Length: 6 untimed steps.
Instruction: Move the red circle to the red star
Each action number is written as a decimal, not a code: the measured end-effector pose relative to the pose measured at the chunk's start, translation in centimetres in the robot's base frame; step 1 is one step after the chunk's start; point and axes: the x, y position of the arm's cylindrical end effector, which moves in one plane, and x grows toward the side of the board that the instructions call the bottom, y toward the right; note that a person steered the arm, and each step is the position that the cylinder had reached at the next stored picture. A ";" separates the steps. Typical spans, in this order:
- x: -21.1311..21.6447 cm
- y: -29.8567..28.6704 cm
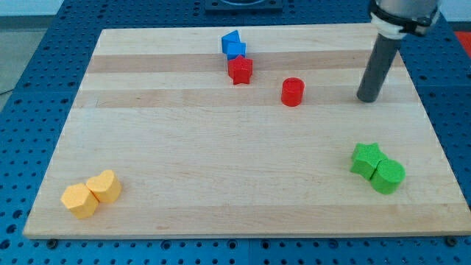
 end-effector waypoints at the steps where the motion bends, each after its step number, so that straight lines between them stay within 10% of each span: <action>1: 0.4 -2.7; 6: -1.6 -8.8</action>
